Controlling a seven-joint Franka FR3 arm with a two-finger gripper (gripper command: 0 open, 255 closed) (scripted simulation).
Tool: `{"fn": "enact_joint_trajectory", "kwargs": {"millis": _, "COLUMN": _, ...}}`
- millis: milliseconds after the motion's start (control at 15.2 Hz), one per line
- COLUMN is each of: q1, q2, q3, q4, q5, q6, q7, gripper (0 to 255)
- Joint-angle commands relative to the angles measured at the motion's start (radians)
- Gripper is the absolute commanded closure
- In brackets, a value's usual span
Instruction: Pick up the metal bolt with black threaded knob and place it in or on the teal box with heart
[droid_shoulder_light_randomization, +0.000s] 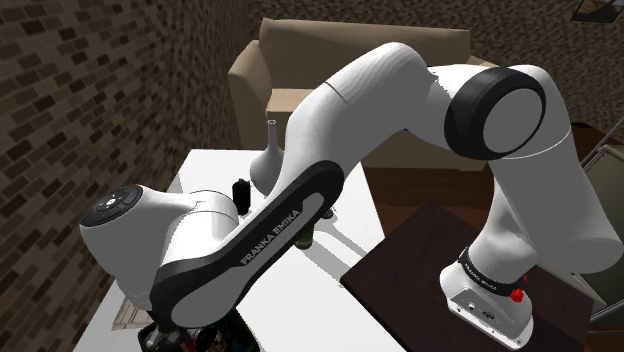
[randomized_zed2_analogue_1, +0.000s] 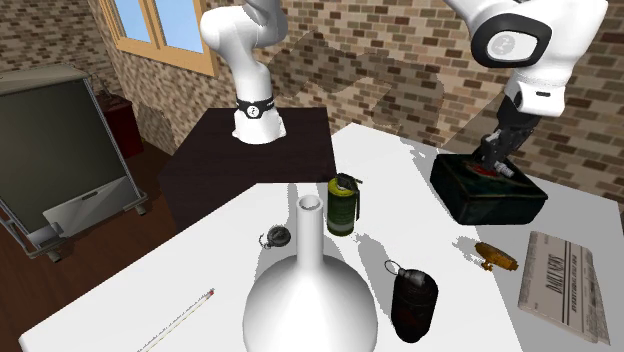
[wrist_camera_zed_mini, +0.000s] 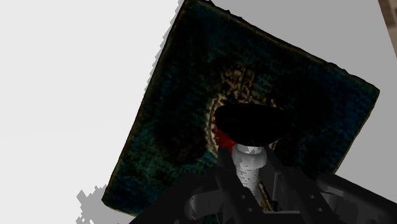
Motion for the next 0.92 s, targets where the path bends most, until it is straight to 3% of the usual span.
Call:
{"fn": "enact_joint_trajectory", "kwargs": {"millis": 0, "q1": 0.000, "q2": 0.000, "q3": 0.000, "q4": 0.000, "q5": 0.000, "q6": 0.000, "q7": 0.000, "gripper": 255}}
{"fn": "enact_joint_trajectory", "kwargs": {"millis": 132, "q1": 0.000, "q2": 0.000, "q3": 0.000, "q4": 0.000, "q5": 0.000, "q6": 0.000, "q7": 0.000, "gripper": 255}}
{"fn": "enact_joint_trajectory", "kwargs": {"millis": 198, "q1": 0.000, "q2": 0.000, "q3": 0.000, "q4": 0.000, "q5": 0.000, "q6": 0.000, "q7": 0.000, "gripper": 0}}
{"fn": "enact_joint_trajectory", "kwargs": {"millis": 528, "q1": 0.000, "q2": 0.000, "q3": 0.000, "q4": 0.000, "q5": 0.000, "q6": 0.000, "q7": 0.000, "gripper": 0}}
{"fn": "enact_joint_trajectory", "kwargs": {"millis": 858, "q1": -0.013, "q2": -0.060, "q3": 0.017, "q4": 0.035, "q5": 0.023, "q6": -0.093, "q7": -0.014, "gripper": 0}}
